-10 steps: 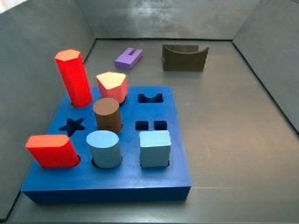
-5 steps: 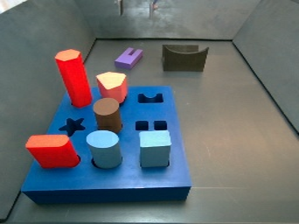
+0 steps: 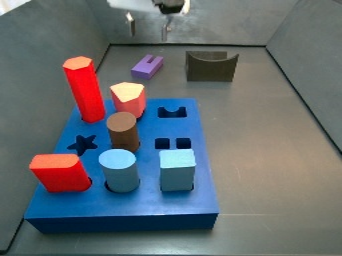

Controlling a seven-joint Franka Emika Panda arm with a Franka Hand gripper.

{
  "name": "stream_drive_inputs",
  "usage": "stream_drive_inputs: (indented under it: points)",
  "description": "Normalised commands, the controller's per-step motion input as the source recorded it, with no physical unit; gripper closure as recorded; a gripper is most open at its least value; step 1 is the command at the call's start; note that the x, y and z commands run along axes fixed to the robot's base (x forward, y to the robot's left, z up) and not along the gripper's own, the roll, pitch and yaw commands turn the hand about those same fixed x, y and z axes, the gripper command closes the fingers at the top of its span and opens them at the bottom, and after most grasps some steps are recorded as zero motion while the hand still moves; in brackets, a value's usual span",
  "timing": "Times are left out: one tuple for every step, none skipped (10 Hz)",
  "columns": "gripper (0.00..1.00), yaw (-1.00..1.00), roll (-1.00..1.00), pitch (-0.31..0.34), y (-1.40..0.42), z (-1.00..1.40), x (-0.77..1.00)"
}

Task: Pick up the double-square object. Move up. Place the double-square object on the fixture. Regrasp the double-square object. Move to above the board. Insert the double-square object.
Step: Pick up the double-square object.

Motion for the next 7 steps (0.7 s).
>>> stream_drive_inputs:
  points:
    - [0.00,-0.11,0.00,-0.044,-0.35,-1.00,0.00]
    - [0.00,-0.14,0.00,-0.037,-0.47,-1.00,0.11]
    - [0.00,-0.16,0.00,-0.050,-0.37,-1.00,0.08]
    - [0.00,-0.18,-0.13,-0.093,0.00,-0.87,0.00]
    - [0.00,-0.19,-0.20,-0.120,0.11,-0.71,0.00]
    - [0.00,-0.15,-0.23,-0.119,0.28,-0.60,0.00]
    - [0.00,-0.10,-0.17,-0.089,0.24,-0.47,0.00]
